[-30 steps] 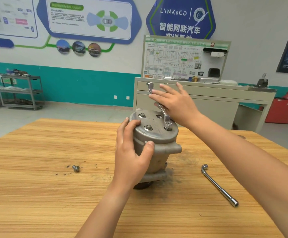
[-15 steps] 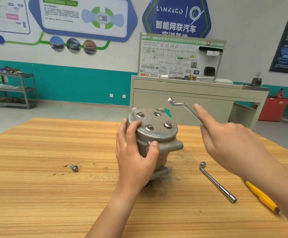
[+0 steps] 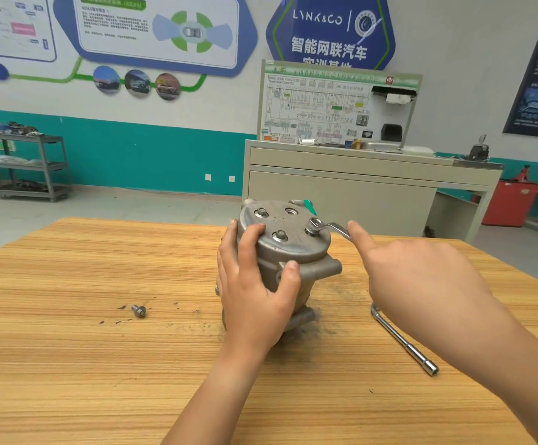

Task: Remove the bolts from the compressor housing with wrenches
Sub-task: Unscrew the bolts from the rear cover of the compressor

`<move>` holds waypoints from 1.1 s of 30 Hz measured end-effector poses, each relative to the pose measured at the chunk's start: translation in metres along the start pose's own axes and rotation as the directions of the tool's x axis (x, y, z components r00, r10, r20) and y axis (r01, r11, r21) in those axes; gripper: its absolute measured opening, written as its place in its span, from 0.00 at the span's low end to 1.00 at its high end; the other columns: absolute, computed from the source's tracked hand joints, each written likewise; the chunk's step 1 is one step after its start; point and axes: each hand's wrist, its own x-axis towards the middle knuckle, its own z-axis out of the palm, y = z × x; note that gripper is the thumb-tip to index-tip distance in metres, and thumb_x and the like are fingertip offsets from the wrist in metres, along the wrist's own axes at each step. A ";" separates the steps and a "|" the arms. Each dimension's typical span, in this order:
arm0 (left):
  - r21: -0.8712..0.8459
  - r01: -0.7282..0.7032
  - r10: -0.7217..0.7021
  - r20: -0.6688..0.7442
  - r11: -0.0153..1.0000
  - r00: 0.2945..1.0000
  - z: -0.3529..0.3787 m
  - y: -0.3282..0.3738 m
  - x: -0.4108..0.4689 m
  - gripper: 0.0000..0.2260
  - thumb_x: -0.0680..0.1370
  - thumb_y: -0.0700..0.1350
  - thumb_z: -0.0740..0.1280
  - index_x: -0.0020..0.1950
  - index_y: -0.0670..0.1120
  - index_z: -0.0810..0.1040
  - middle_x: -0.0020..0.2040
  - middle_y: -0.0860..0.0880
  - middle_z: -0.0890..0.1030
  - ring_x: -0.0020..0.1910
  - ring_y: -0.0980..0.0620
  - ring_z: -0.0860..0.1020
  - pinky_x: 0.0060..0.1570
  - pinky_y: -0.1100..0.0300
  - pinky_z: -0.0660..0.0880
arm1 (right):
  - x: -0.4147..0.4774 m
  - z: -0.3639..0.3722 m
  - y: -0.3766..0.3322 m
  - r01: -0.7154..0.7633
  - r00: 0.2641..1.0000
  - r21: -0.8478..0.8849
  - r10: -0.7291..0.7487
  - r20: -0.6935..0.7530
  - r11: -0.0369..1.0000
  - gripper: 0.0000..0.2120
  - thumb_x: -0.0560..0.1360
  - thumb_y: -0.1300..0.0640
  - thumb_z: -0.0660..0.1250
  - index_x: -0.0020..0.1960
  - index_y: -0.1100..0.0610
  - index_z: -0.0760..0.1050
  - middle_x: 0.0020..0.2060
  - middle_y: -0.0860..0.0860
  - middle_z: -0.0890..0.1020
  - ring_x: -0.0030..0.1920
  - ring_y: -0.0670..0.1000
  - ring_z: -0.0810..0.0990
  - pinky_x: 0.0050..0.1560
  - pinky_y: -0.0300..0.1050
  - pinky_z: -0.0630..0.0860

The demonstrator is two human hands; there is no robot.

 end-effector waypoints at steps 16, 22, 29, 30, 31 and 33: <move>0.019 0.006 -0.005 -0.022 1.000 1.000 0.002 0.001 -0.002 0.30 0.68 0.60 0.58 0.66 0.49 0.69 0.72 0.48 0.60 0.72 0.50 0.60 0.68 0.43 0.62 | 0.006 -0.007 0.006 0.144 0.988 -0.148 -0.149 -0.026 0.979 0.38 0.71 0.68 0.55 0.75 0.56 0.39 0.26 0.48 0.62 0.23 0.49 0.59 0.21 0.43 0.53; 0.019 0.008 -0.008 -0.018 1.000 1.000 0.004 0.004 -0.001 0.30 0.67 0.61 0.58 0.66 0.47 0.70 0.72 0.46 0.61 0.72 0.49 0.59 0.68 0.43 0.61 | 0.016 0.007 0.018 0.101 0.989 -0.071 -0.108 -0.105 0.992 0.35 0.72 0.67 0.55 0.74 0.50 0.47 0.26 0.47 0.64 0.24 0.48 0.61 0.22 0.42 0.55; 0.005 0.024 -0.024 -0.021 1.000 1.000 0.000 0.004 -0.001 0.30 0.67 0.61 0.58 0.66 0.48 0.70 0.72 0.47 0.61 0.72 0.50 0.60 0.67 0.43 0.63 | 0.006 0.023 0.013 0.054 0.979 -0.042 -0.062 -0.192 0.998 0.26 0.77 0.55 0.55 0.74 0.51 0.55 0.23 0.47 0.64 0.21 0.50 0.61 0.21 0.40 0.50; 0.002 0.019 -0.019 -0.015 1.000 1.000 -0.001 0.003 0.000 0.30 0.67 0.61 0.58 0.66 0.49 0.69 0.72 0.47 0.61 0.72 0.50 0.60 0.67 0.43 0.63 | 0.005 0.028 0.016 0.047 0.974 0.010 -0.044 -0.221 0.999 0.22 0.77 0.54 0.57 0.71 0.52 0.63 0.22 0.48 0.67 0.19 0.52 0.65 0.21 0.37 0.50; -0.001 0.012 -0.012 -0.006 1.000 1.000 -0.002 0.001 0.000 0.29 0.67 0.61 0.58 0.65 0.50 0.69 0.73 0.47 0.61 0.72 0.51 0.59 0.67 0.43 0.63 | 0.008 0.035 0.020 0.071 0.951 0.088 -0.041 -0.306 0.994 0.18 0.76 0.54 0.58 0.66 0.54 0.72 0.21 0.50 0.69 0.18 0.54 0.67 0.22 0.35 0.52; -0.014 -0.007 0.008 0.020 1.000 1.000 -0.005 -0.002 0.002 0.25 0.67 0.61 0.58 0.63 0.55 0.68 0.73 0.48 0.61 0.73 0.55 0.58 0.69 0.47 0.62 | 0.019 0.053 0.028 0.145 0.861 0.200 -0.024 -0.508 0.969 0.16 0.75 0.54 0.57 0.56 0.59 0.80 0.22 0.53 0.73 0.18 0.55 0.71 0.21 0.37 0.59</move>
